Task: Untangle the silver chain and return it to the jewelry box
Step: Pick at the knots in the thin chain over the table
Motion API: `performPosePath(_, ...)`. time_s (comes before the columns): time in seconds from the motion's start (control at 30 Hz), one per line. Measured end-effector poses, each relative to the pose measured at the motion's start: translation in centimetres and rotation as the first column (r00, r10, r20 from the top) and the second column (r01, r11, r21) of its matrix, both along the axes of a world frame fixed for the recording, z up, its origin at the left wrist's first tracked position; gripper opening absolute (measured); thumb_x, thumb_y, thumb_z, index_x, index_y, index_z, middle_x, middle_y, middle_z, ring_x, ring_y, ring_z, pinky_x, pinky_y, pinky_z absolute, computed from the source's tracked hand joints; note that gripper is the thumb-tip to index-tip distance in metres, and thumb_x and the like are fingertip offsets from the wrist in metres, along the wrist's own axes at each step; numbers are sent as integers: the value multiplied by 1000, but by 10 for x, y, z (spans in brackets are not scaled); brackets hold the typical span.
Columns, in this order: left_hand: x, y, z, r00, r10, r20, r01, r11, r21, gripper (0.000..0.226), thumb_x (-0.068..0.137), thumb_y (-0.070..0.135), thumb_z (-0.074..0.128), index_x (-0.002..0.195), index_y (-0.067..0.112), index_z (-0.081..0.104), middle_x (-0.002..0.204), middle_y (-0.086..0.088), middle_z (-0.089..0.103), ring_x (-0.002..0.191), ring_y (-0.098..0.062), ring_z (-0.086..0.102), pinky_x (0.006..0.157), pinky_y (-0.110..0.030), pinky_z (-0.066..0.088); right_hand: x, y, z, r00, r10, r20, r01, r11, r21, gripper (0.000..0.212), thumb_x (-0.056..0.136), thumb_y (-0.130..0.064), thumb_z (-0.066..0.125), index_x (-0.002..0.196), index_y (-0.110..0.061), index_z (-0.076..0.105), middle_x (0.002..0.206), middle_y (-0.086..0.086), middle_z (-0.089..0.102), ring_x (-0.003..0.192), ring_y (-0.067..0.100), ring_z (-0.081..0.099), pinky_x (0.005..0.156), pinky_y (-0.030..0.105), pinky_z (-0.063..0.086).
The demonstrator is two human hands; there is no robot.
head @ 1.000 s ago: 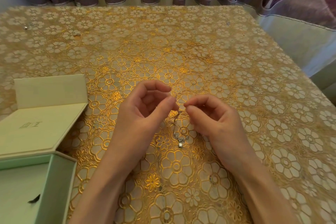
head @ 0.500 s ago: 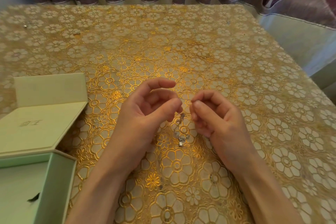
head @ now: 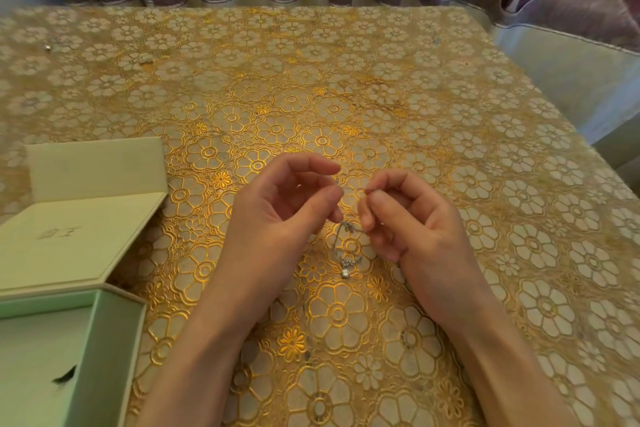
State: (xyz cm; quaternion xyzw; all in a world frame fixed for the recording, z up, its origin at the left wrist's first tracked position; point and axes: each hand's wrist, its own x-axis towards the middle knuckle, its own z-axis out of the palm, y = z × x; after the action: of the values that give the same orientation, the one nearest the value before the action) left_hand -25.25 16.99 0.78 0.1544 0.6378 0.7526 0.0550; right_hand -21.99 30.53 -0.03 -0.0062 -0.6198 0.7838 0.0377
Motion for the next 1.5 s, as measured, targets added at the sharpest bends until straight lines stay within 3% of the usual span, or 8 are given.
performPosePath(0.1, 0, 1, -1, 1000, 24, 20, -24, 1000, 13, 15, 74, 9, 64, 86, 18, 60, 68, 7, 60, 58, -7, 59, 55, -15, 43, 0, 0, 1, 1000, 16, -16, -16, 1000, 18, 5, 80, -13, 52, 80, -15, 56, 56, -6, 54, 43, 3, 38, 41, 12, 30)
performPosePath(0.27, 1, 4, -2, 997, 81, 2, -81, 996, -49, 22, 80, -6, 61, 87, 16, 60, 70, 4, 59, 58, -6, 60, 55, -14, 44, 0, 0, 2, 999, 42, -15, -42, 999, 10, 6, 79, -11, 53, 80, -15, 58, 55, -6, 53, 42, 1, 37, 41, 10, 30)
performPosePath(0.47, -1, 0, 0, 990, 137, 29, -136, 990, -39, 17, 82, -3, 60, 88, 13, 59, 76, -4, 59, 54, -6, 60, 49, -13, 44, -2, -1, 0, 993, -104, 47, 103, 994, 26, 14, 86, -1, 57, 84, -14, 60, 59, -4, 58, 47, 2, 44, 40, 10, 32)
performPosePath(0.57, -1, -1, 1, 988, 151, 38, -150, 988, -25, 17, 82, -3, 60, 89, 11, 59, 76, -2, 60, 55, -9, 62, 54, -17, 49, -2, -3, 1, 990, -137, 39, 133, 986, 97, 15, 86, 1, 55, 85, -14, 59, 66, 3, 57, 50, -2, 51, 41, 10, 34)
performPosePath(0.8, -1, -2, 2, 985, 163, 54, -162, 987, -19, 15, 82, -3, 60, 92, 8, 59, 78, -5, 61, 57, -13, 65, 60, -25, 55, -2, -2, -4, 989, -141, -48, 148, 968, 203, 7, 74, -19, 64, 79, -23, 60, 75, -9, 56, 59, -1, 47, 52, 10, 35)
performPosePath(0.9, -1, -2, 2, 984, 172, 52, -171, 985, -20, 15, 82, -4, 60, 93, 6, 59, 79, -7, 60, 57, -13, 65, 61, -25, 56, -1, -4, -3, 992, -102, -79, 122, 942, 313, 4, 73, -21, 64, 70, -21, 62, 75, -4, 53, 61, 2, 46, 56, 11, 36)
performPosePath(1.03, -2, -2, 2, 986, 162, 35, -161, 987, -13, 15, 82, -5, 60, 90, 7, 59, 77, -7, 61, 59, -15, 66, 60, -25, 55, -2, -6, -4, 990, -100, -99, 131, 912, 388, 4, 73, -21, 64, 70, -23, 64, 78, 7, 56, 66, 6, 48, 60, 11, 38)
performPosePath(1.5, -2, -2, -3, 999, 42, -31, -43, 998, -46, 31, 72, -5, 67, 94, 16, 58, 81, -4, 61, 72, -8, 61, 64, -19, 52, -3, -8, -8, 980, -148, -133, 194, 859, 474, 11, 75, -19, 59, 67, -27, 58, 72, -8, 52, 65, 2, 48, 60, 8, 37)
